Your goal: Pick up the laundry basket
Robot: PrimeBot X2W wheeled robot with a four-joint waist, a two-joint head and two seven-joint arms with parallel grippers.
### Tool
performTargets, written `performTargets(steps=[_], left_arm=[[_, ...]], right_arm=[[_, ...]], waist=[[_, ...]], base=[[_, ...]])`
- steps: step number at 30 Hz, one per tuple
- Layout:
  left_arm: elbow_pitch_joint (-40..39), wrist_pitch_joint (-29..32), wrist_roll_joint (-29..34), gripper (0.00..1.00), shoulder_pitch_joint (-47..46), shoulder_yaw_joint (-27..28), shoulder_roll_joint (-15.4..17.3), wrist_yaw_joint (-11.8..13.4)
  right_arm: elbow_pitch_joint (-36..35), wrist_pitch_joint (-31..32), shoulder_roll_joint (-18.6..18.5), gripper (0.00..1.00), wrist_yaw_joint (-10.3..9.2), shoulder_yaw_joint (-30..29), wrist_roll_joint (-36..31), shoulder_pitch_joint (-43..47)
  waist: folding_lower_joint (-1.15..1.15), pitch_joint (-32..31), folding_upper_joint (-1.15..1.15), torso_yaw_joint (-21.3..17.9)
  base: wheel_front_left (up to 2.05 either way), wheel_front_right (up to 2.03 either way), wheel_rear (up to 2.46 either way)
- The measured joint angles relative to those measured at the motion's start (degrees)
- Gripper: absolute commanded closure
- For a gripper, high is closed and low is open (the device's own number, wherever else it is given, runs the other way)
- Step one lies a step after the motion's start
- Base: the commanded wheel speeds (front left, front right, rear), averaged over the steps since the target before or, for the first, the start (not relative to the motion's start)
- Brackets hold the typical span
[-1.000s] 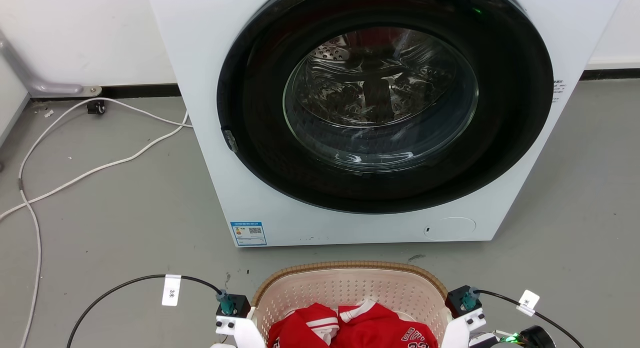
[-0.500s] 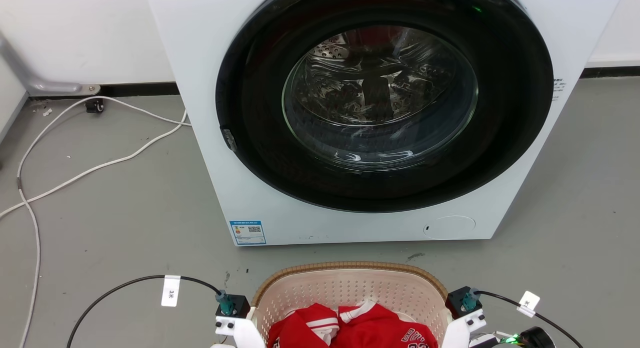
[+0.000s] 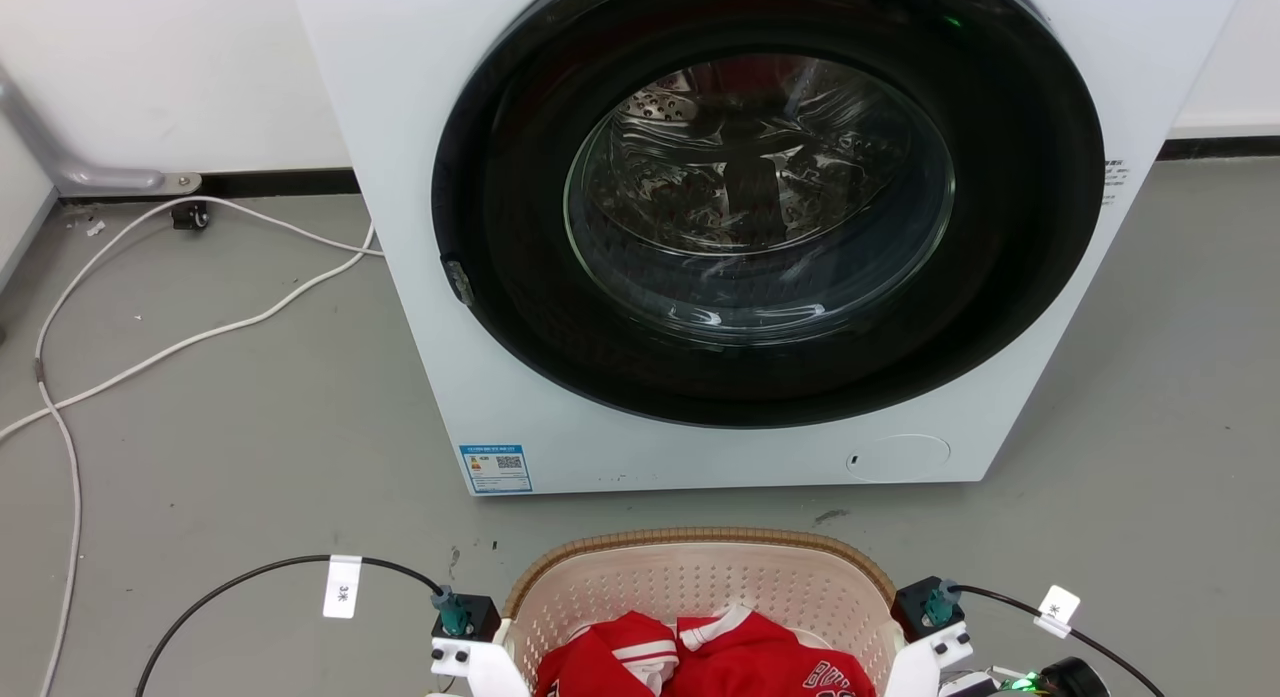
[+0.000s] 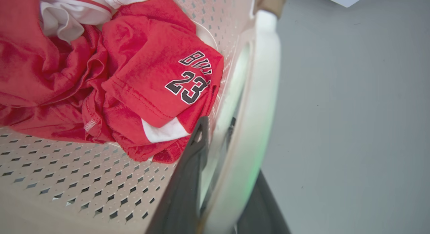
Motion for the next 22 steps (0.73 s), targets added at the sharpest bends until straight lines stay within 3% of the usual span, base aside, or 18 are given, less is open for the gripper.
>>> performTargets(steps=[22], left_arm=[[0.37,-0.68,-2.01,1.0,-0.39,-1.85,-0.09,0.0]], right_arm=[[0.34,-0.34,-0.15,1.0,0.0,2.68,2.64,-0.62]], waist=[[0.0,0.07,0.0,0.08]], base=[[0.0,0.0,0.0]])
